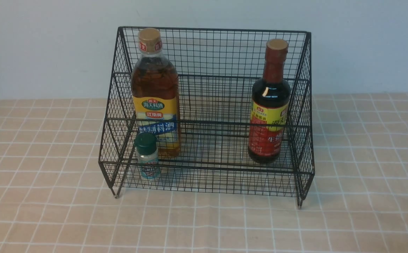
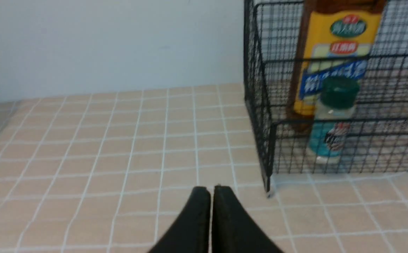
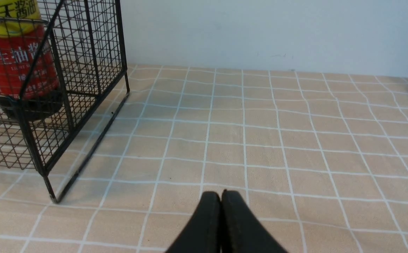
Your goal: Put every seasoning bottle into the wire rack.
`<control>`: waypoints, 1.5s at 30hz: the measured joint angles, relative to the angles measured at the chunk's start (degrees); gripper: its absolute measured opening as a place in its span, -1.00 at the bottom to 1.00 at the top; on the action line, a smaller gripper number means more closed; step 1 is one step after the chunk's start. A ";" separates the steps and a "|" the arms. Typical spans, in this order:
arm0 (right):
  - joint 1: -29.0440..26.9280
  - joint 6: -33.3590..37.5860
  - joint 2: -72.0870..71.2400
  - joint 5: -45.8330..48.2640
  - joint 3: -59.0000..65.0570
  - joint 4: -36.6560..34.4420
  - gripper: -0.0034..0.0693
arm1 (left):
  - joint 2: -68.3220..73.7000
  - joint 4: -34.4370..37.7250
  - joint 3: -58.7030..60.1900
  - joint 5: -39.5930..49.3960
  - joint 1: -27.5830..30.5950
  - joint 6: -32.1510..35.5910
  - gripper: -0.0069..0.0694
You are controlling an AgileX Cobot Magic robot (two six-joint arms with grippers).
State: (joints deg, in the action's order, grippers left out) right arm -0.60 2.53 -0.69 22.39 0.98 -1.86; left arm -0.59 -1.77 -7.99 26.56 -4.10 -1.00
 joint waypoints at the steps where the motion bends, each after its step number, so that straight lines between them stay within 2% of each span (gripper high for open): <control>1: 0.00 0.00 0.00 0.00 0.00 0.00 -0.94 | -0.08 0.28 2.29 -0.95 0.83 -0.04 -0.84; 4: 0.00 0.00 0.00 0.00 0.00 0.00 -0.94 | -0.08 0.74 8.87 -2.24 2.51 -0.04 -0.84; 45: 0.00 -0.98 0.00 -0.07 0.00 -0.07 -0.94 | -0.08 0.78 9.33 -4.32 2.77 0.09 -0.84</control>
State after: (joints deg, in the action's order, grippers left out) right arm -0.60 1.55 -0.69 22.31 0.98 -1.92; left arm -0.67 -0.99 1.34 22.25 -1.33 -0.91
